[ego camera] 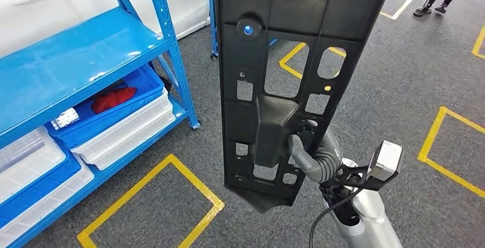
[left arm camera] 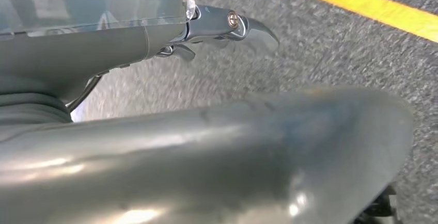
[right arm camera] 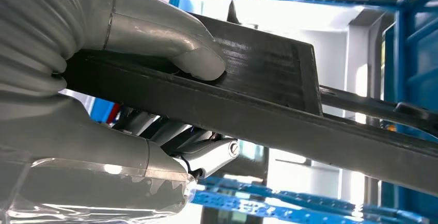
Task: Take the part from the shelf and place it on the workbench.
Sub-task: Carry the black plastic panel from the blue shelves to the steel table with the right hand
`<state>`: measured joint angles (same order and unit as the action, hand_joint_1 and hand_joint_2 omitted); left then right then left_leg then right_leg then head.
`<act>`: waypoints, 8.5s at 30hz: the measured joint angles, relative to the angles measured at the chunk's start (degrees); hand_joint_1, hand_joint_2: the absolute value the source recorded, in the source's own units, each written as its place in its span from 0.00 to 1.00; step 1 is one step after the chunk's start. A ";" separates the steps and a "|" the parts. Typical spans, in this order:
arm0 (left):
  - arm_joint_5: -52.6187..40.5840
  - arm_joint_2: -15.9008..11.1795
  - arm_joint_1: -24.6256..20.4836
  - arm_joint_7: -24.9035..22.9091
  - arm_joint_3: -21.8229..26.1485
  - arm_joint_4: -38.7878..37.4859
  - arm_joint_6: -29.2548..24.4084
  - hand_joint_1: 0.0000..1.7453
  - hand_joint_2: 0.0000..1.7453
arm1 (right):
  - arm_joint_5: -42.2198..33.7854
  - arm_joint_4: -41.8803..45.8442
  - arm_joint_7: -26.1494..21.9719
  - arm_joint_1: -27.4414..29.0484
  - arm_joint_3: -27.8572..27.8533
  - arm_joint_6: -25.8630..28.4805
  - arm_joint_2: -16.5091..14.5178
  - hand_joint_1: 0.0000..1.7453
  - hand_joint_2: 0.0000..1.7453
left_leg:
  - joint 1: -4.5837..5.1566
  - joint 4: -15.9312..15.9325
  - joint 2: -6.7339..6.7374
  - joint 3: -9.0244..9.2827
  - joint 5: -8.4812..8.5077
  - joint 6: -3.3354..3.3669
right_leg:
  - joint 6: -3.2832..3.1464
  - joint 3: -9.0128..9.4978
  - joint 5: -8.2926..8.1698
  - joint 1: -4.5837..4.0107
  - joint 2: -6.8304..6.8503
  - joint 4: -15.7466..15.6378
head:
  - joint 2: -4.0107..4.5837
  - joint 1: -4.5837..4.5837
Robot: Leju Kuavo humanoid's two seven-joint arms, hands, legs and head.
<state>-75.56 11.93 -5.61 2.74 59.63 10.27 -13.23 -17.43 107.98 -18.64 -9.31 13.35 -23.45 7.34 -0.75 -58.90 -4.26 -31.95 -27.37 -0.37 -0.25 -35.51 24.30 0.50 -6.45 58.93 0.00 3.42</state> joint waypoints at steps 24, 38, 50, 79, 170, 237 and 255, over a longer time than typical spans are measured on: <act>-3.63 -0.95 1.09 -3.83 -1.16 0.00 2.53 0.00 0.00 | 2.58 4.20 -2.09 9.80 -1.26 1.99 -2.38 1.00 1.00 | 0.54 -14.83 4.77 -5.99 -7.84 -0.63 | -1.56 1.97 0.50 -0.22 4.65 -1.85 | 0.00 0.01; -8.92 -5.97 1.21 4.46 -5.98 1.27 -5.41 0.00 0.00 | 5.37 0.16 -13.09 12.22 -5.73 2.82 -5.60 1.00 1.00 | 0.28 1.73 5.10 0.41 1.00 1.92 | 1.47 -5.39 7.39 0.11 5.75 12.24 | 0.00 -0.01; -6.04 -4.50 1.44 -8.99 -5.49 1.25 2.19 0.00 0.00 | 10.10 -2.86 -11.35 8.16 -11.62 5.11 -6.55 1.00 1.00 | 0.87 0.16 9.69 0.87 -1.49 -0.23 | -1.09 1.47 0.97 -0.46 8.26 -1.42 | 0.00 0.01; -7.11 -0.78 -3.21 -1.58 -4.80 1.22 -0.40 0.00 0.00 | 9.16 -4.61 -7.36 0.84 -9.27 5.33 -4.31 1.00 1.00 | 1.13 1.57 10.30 1.32 -0.38 0.34 | -0.44 0.63 0.80 -0.98 9.59 -1.06 | 0.00 0.01; -6.21 -0.70 0.67 -3.02 -4.40 1.24 1.21 0.00 0.00 | 7.28 -1.87 -6.48 2.31 -8.63 4.09 -2.84 1.00 1.00 | 0.77 2.22 9.62 1.81 -0.72 0.43 | 1.24 0.81 0.87 -0.20 10.21 -1.21 | 0.00 0.01; -5.69 -0.17 0.38 -2.15 -3.90 1.24 3.09 0.00 0.00 | 10.15 -2.86 -6.74 1.33 -8.72 7.09 -1.99 1.00 1.00 | 0.60 -3.70 5.69 -1.35 -3.41 0.18 | -0.11 3.44 1.82 0.25 6.78 -2.82 | 0.00 0.02; -5.84 -0.23 0.57 -2.37 -3.78 1.22 3.26 0.00 0.00 | 10.24 -2.32 -6.58 1.62 -8.67 7.98 -1.94 1.00 1.00 | 0.33 2.18 4.23 0.66 0.72 2.68 | 2.78 -1.23 9.88 0.30 5.92 12.12 | 0.00 0.01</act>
<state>-81.40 11.70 -5.04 0.37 55.85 11.50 -9.98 -7.19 105.66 -25.23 -7.69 4.68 -15.47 5.40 -0.43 -56.71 -0.03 -31.29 -26.66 2.31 2.53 -36.75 34.18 0.81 -0.53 71.05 0.00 3.43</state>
